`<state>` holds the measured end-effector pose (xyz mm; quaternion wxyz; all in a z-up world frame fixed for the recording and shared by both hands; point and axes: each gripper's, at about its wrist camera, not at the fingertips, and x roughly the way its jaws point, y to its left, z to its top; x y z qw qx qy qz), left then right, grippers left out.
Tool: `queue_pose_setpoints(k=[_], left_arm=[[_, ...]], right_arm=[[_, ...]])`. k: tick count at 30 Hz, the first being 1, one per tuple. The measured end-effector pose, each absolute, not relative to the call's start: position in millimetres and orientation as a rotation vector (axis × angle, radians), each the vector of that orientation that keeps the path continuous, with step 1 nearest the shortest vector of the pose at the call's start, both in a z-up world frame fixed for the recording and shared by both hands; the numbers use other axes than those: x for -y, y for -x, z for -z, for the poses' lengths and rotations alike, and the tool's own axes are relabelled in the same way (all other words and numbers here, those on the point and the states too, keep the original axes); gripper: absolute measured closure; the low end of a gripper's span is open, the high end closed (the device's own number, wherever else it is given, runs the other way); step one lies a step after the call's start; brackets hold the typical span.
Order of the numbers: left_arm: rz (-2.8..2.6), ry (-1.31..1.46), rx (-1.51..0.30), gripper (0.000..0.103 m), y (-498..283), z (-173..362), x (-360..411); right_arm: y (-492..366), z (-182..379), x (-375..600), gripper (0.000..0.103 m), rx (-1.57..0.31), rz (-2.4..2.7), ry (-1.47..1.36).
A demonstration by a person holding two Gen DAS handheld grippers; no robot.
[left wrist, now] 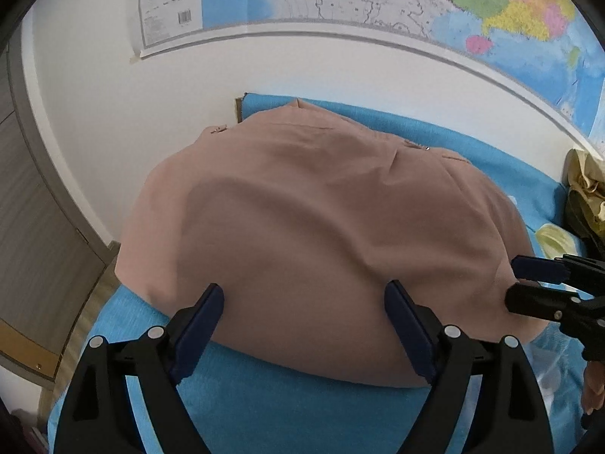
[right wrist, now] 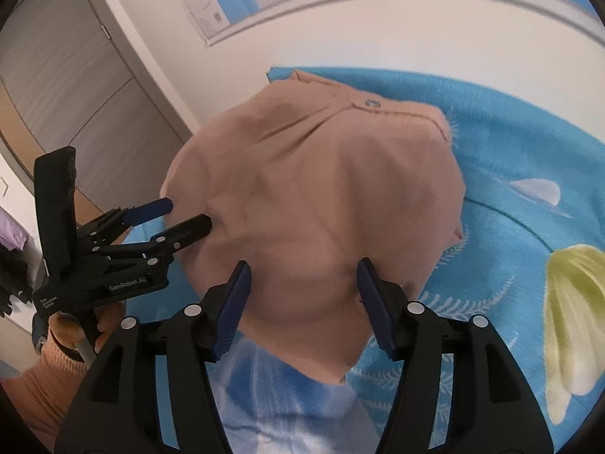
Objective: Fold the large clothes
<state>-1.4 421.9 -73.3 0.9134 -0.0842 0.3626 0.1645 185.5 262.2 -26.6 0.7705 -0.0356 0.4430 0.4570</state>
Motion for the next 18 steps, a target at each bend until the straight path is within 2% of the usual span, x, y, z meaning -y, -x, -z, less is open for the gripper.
queue_pose_setpoints(k=[5,7,9,18], left_arm=[[-0.363,0.169,-0.709,0.011,19.9,64.5,-406.1],[-0.372,0.157,-0.680,0.007,27.9,59.7,-397.1],[-0.384,0.139,-0.662,0.007,34.1,55.3,-388.1],[-0.423,0.115,-0.627,0.007,49.8,43.0,-363.4]], right_arm=[[-171.3,14.5,-251.8,0.032,-0.897,-0.993,0.067],[-166.2,11.4,-249.7,0.023,-0.878,-0.991,0.064],[-162.8,10.7,-247.7,0.012,-0.875,-0.987,0.053],[-142.5,0.8,-224.3,0.006,-0.818,-0.974,0.058]])
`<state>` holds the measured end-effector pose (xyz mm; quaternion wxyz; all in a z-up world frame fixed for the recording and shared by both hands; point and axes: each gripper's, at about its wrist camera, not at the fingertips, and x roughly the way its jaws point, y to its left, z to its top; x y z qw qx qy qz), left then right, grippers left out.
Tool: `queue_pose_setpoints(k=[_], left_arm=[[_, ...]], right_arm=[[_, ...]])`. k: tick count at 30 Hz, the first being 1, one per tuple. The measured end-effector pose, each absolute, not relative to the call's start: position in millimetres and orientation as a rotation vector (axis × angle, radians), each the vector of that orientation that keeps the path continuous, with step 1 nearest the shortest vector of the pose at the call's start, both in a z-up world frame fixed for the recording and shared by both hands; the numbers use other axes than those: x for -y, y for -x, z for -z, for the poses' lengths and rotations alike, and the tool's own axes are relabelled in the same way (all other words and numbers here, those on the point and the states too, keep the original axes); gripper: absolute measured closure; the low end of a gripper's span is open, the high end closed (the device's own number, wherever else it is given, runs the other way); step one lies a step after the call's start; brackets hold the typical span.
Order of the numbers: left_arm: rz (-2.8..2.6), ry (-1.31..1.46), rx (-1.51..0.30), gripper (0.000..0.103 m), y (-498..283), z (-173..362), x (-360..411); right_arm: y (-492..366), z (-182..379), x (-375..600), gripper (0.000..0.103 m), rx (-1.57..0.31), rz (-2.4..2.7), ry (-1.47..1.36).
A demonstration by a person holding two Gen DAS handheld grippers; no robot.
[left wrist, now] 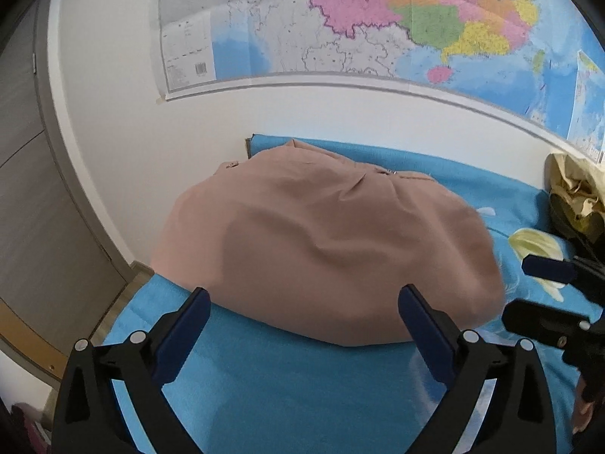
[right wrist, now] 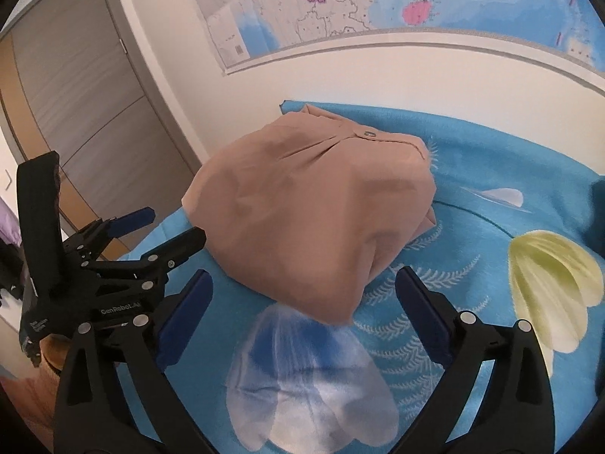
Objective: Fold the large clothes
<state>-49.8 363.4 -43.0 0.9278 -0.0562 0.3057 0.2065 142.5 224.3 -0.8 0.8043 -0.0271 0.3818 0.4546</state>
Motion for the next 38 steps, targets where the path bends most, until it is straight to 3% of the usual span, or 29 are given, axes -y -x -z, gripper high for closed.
queue_pose_setpoints(k=[13,38], left_arm=[[-0.473,0.111,-0.602,0.007,72.1,38.1,-327.8],[-0.461,0.214,-0.631,0.007,113.4,51.1,-293.2]], right_arm=[[-107.1,-6.3,-208.7,0.006,-0.714,-0.915,0.143],[-55.1,2.5,-162.4,0.006,-0.708,-0.896,0.122]])
